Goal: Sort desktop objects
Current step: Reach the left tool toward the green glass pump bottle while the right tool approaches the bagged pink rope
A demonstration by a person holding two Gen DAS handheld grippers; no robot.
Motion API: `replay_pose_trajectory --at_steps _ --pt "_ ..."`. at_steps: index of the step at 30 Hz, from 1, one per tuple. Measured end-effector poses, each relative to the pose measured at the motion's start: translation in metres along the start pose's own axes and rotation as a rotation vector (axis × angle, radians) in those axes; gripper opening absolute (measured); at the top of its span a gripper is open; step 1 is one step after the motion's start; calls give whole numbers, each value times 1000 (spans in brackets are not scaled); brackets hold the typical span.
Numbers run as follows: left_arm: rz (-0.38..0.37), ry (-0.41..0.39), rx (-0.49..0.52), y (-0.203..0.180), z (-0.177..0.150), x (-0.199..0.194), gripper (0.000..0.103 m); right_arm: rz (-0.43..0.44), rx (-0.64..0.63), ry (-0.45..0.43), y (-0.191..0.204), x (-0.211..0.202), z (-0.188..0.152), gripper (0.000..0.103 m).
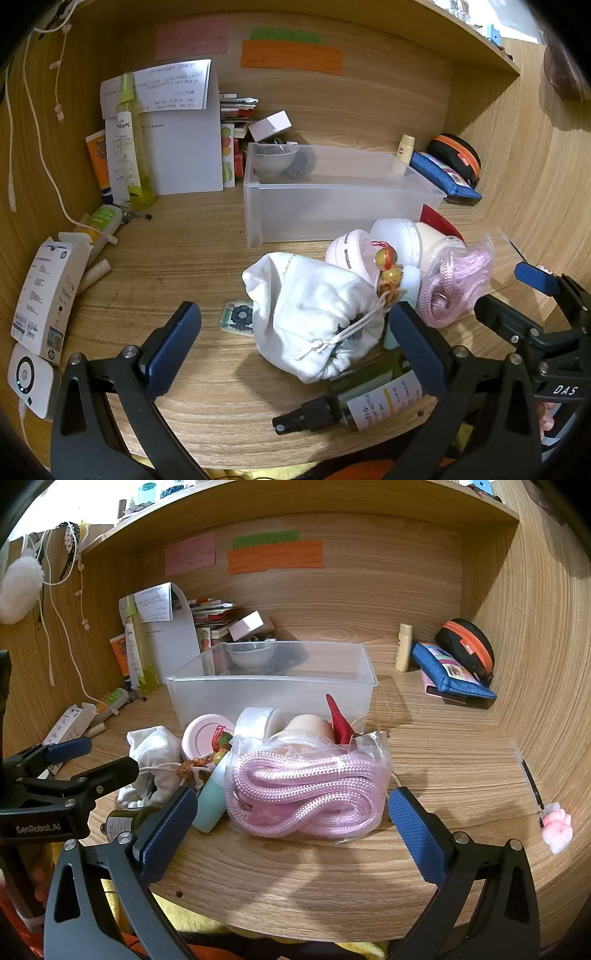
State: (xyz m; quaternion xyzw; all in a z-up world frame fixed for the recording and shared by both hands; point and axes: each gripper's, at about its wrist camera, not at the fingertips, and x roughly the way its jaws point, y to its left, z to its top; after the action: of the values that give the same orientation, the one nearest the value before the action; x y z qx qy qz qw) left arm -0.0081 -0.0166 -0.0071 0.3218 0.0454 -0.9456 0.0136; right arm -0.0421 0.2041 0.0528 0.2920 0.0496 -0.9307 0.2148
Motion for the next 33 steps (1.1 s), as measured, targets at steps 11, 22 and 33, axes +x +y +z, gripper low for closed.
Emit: replay_pose_trajectory --at_steps 11,22,33 --pt "-4 6 0 1 0 0 103 2 -6 1 0 0 -1 103" --pt "-21 19 -4 4 4 -3 103 -7 -5 -4 0 -3 0 103" --pt "-38 82 9 -1 -7 -17 103 -36 12 6 -14 -2 -4 103"
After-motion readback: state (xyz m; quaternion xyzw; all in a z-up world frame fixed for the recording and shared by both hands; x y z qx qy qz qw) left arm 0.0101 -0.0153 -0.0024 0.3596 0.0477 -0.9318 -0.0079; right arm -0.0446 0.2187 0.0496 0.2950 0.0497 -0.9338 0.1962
